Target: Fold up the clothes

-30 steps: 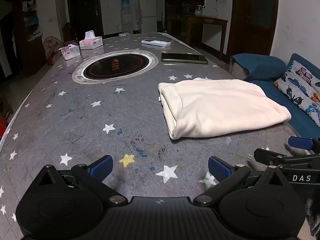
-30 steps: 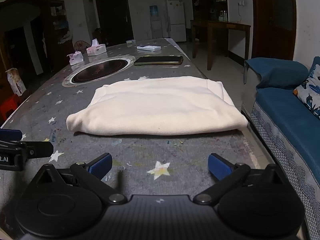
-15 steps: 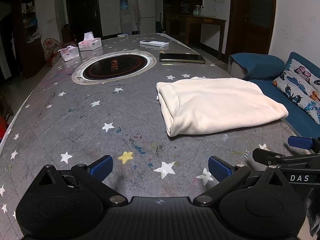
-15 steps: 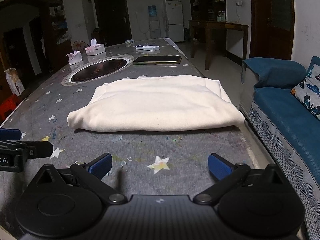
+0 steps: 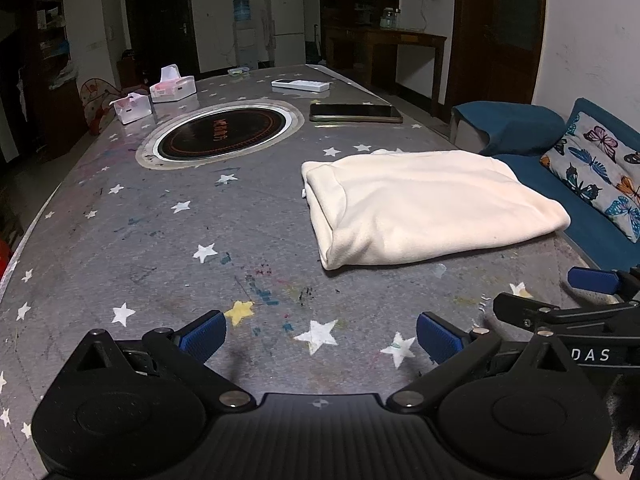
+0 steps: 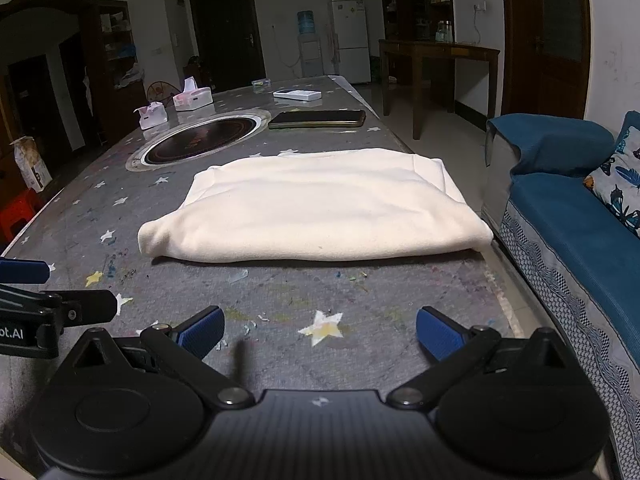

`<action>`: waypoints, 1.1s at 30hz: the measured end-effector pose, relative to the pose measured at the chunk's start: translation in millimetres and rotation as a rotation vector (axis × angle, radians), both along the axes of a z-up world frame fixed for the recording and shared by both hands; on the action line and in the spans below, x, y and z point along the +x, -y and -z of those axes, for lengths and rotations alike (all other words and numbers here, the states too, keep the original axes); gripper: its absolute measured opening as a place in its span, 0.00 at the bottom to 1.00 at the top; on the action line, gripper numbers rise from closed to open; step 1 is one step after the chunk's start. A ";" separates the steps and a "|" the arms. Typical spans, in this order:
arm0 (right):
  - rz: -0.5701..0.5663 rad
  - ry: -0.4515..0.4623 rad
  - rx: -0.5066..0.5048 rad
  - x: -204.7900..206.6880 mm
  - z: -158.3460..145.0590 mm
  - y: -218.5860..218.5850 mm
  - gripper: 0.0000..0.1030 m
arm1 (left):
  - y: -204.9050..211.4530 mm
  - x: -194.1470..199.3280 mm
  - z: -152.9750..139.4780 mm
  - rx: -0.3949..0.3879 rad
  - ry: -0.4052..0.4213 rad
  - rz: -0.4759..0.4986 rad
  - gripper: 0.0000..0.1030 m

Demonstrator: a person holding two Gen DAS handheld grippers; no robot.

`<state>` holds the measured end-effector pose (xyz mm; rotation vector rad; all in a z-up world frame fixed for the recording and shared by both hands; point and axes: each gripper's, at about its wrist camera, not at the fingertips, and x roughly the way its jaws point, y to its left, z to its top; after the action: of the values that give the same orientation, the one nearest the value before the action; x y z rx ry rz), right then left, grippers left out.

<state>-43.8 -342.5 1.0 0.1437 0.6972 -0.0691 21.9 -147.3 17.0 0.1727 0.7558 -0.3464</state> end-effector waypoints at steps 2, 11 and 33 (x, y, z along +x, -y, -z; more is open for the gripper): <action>0.000 0.000 -0.002 0.2 0.0 -0.2 1.00 | 0.8 0.0 0.3 0.001 -0.001 0.002 1.00; 0.000 -0.001 -0.001 0.2 0.3 0.0 1.00 | 3.7 -0.3 2.1 0.002 -0.006 0.010 1.00; -0.001 -0.007 0.001 1.2 1.5 -0.3 1.00 | 7.9 -0.1 6.6 0.003 -0.021 0.018 1.00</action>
<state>-42.6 -342.3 -0.5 0.1441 0.7046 -0.0683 21.8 -155.2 10.4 0.1797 0.7758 -0.3649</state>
